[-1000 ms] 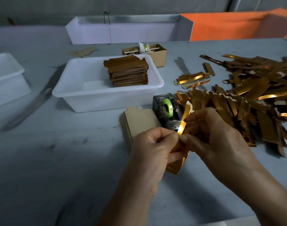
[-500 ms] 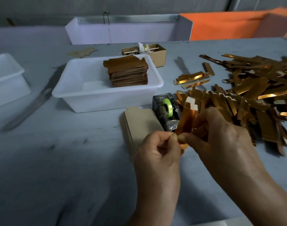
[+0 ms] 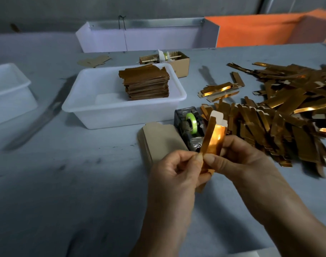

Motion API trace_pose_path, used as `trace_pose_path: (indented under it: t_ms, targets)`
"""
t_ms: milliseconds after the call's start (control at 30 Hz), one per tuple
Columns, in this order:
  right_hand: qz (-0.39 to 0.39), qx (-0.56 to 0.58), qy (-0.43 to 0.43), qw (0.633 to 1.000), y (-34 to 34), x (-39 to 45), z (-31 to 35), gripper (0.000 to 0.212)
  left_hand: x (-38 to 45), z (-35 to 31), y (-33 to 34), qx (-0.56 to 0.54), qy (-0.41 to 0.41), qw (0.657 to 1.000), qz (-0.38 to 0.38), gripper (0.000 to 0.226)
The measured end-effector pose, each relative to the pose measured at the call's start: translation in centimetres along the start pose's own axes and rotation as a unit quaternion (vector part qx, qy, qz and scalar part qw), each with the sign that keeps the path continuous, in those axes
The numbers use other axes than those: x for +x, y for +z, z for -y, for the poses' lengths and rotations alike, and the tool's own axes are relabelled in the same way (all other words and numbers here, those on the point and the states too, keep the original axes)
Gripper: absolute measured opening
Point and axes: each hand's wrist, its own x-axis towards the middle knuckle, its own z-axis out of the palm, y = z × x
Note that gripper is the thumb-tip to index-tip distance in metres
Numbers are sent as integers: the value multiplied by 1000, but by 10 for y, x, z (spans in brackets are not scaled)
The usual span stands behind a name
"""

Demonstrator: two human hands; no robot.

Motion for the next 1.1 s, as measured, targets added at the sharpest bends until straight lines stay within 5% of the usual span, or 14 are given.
trace_pose_path:
  t_ms: [233, 400, 500, 600, 667, 733, 800, 900, 1000, 1100]
  targets:
    - [20, 5, -49, 999, -4, -3, -5, 17, 7, -5, -10, -237, -217, 942, 91, 25]
    - [22, -7, -81, 996, -3, -4, -4, 13, 10, -5, -13, -222, -222, 944, 98, 36]
    - [30, -17, -76, 996, -3, -5, -4, 17, 12, -6, -19, -202, -231, 944, 120, 21]
    - [27, -9, -41, 999, -5, -4, -4, 24, 13, -5, -21, -73, -190, 973, 106, 17]
    - [5, 8, -7, 1000, -11, 1, -5, 29, 16, 2, -21, 97, -93, 991, 21, 7]
    - [-45, 12, 15, 999, -25, 12, -4, 29, 21, 9, -27, 274, 41, 955, -108, 10]
    - [-111, 0, 22, 994, -45, 29, 0, 19, 28, 10, -35, 405, 128, 884, -197, 11]
    - [-224, -58, 33, 972, -76, 58, 5, 25, 41, 13, -47, 504, 86, 835, -202, 35]
    - [-326, -208, 40, 921, -96, 76, -2, 44, 54, 15, -51, 460, 8, 874, -156, 39]
    - [-326, -261, 42, 908, -95, 73, -21, 50, 65, 18, -58, 324, -60, 933, -141, 32]
